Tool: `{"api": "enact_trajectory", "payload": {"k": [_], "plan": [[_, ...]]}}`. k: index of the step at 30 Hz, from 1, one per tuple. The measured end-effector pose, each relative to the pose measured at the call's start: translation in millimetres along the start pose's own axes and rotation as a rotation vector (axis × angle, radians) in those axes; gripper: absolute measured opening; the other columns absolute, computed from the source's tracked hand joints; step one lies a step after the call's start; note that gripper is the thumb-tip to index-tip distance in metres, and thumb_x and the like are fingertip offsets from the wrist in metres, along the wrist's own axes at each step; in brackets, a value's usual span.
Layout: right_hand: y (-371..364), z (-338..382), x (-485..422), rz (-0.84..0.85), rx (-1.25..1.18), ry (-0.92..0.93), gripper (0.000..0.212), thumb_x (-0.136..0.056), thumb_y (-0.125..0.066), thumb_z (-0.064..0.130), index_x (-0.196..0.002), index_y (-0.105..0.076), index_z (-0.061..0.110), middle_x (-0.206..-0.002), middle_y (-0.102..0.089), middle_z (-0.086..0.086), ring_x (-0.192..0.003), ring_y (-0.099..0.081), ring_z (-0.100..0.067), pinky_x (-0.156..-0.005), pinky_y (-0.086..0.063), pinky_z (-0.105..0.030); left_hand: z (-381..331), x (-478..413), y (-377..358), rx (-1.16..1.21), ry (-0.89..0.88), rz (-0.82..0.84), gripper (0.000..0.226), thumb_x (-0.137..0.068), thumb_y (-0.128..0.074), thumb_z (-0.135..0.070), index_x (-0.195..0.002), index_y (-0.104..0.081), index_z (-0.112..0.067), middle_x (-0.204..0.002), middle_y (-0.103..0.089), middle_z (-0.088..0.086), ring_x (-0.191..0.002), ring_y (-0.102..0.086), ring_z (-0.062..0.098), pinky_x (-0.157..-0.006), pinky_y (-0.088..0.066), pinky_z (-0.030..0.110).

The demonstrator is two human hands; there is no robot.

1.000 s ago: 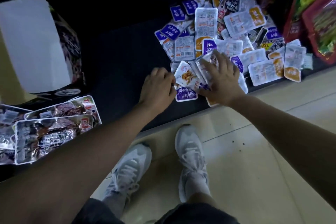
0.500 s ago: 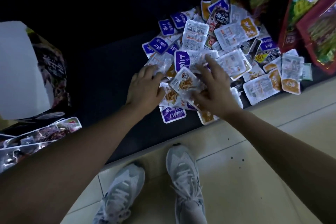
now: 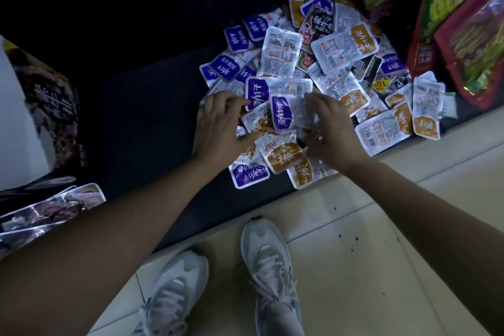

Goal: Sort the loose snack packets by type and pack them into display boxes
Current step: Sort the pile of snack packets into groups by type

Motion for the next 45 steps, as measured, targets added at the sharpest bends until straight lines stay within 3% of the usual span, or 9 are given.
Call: {"api": "enact_trajectory", "payload": {"k": [8, 14, 19, 23, 27, 32, 36, 41, 45], "plan": [[16, -15, -14, -0.047, 0.204, -0.228, 0.084, -0.061, -0.068, 0.066, -0.116, -0.053, 0.004, -0.112, -0.047, -0.017, -0.106, -0.043, -0.033, -0.086, -0.031, -0.040, 20, 20, -7, 0.026, 0.080, 0.091, 0.054, -0.068, -0.075, -0.053, -0.103, -0.057, -0.016, -0.106, -0.061, 0.000, -0.102, -0.052, 0.024, -0.081, -0.035, 0.035], [12, 21, -2, -0.017, -0.174, -0.138, 0.064, -0.066, -0.075, 0.059, -0.101, -0.049, 0.012, -0.099, -0.044, -0.002, -0.091, -0.042, -0.017, -0.069, -0.038, -0.028, 33, 24, 1, 0.383, 0.214, 0.114, 0.027, -0.082, -0.074, -0.018, -0.104, -0.061, -0.008, -0.078, -0.057, -0.009, -0.064, -0.053, 0.006, -0.065, -0.048, 0.029], [-21, 69, 11, 0.075, -0.132, 0.027, 0.070, -0.067, -0.076, 0.053, -0.112, -0.053, 0.005, -0.105, -0.054, -0.011, -0.091, -0.048, -0.024, -0.077, -0.047, -0.038, 32, 37, 2, 0.452, 0.189, 0.198, 0.042, -0.091, -0.062, -0.020, -0.130, -0.047, -0.015, -0.111, -0.067, 0.000, -0.098, -0.062, 0.013, -0.083, -0.052, 0.035], [-28, 44, 15, 0.046, 0.078, -0.089, 0.073, -0.061, -0.081, 0.049, -0.110, -0.054, 0.003, -0.104, -0.055, -0.014, -0.089, -0.051, -0.029, -0.074, -0.049, -0.045, 25, 54, 2, 0.091, -0.007, 0.270, 0.076, -0.086, -0.065, -0.032, -0.149, -0.024, -0.021, -0.123, -0.057, 0.005, -0.114, -0.048, 0.023, -0.094, -0.040, 0.038], [-16, 27, 12, 0.000, 0.120, -0.269, 0.069, -0.063, -0.085, 0.044, -0.108, -0.050, 0.004, -0.105, -0.055, -0.015, -0.093, -0.052, -0.029, -0.077, -0.047, -0.042, 35, 64, 20, -0.049, -0.070, 0.159, 0.065, -0.084, -0.067, -0.038, -0.140, -0.043, -0.016, -0.119, -0.057, 0.006, -0.116, -0.048, 0.028, -0.089, -0.039, 0.040], [-24, 24, 16, -0.004, -0.354, -0.497, 0.032, -0.086, -0.069, 0.029, -0.096, -0.043, 0.013, -0.085, -0.060, -0.005, -0.075, -0.064, -0.028, -0.065, -0.056, -0.044, 58, 69, 20, -0.052, 0.034, 0.139, 0.075, -0.077, -0.072, -0.047, -0.139, -0.045, -0.017, -0.138, -0.045, 0.006, -0.126, -0.034, 0.025, -0.095, -0.038, 0.044], [-25, 37, 16, -0.004, -0.568, -0.519, 0.020, -0.097, -0.054, 0.020, -0.107, -0.047, 0.003, -0.085, -0.058, -0.006, -0.068, -0.060, -0.018, -0.051, -0.050, -0.016, 53, 60, 18, -0.114, -0.048, 0.214, 0.079, -0.073, -0.075, -0.047, -0.142, -0.044, -0.024, -0.127, -0.048, 0.004, -0.118, -0.039, 0.027, -0.094, -0.035, 0.041], [-41, 53, 19, 0.018, -0.801, -0.559, 0.011, -0.095, -0.058, 0.011, -0.094, -0.051, 0.018, -0.091, -0.066, -0.014, -0.078, -0.065, -0.026, -0.072, -0.054, -0.044, 77, 61, 32, -0.186, 0.118, 0.187, 0.072, -0.061, -0.078, -0.056, -0.115, -0.055, -0.015, -0.114, -0.045, 0.007, -0.110, -0.039, 0.027, -0.087, -0.033, 0.036], [-73, 80, 17, 0.192, -0.891, -0.559, 0.018, -0.092, -0.063, 0.009, -0.091, -0.049, 0.021, -0.086, -0.070, -0.007, -0.077, -0.069, -0.021, -0.073, -0.055, -0.042, 112, 74, 38, 0.037, 0.449, 0.185, 0.078, -0.060, -0.085, -0.048, -0.111, -0.042, -0.007, -0.110, -0.055, 0.008, -0.099, -0.054, 0.027, -0.072, -0.040, 0.033]]}}
Point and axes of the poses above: each hand's wrist, its own x-axis away from the middle knuckle, its own y-axis out of the back of the hand, z = x × y, the point moved 10 cm from there along -x, towards the middle knuckle
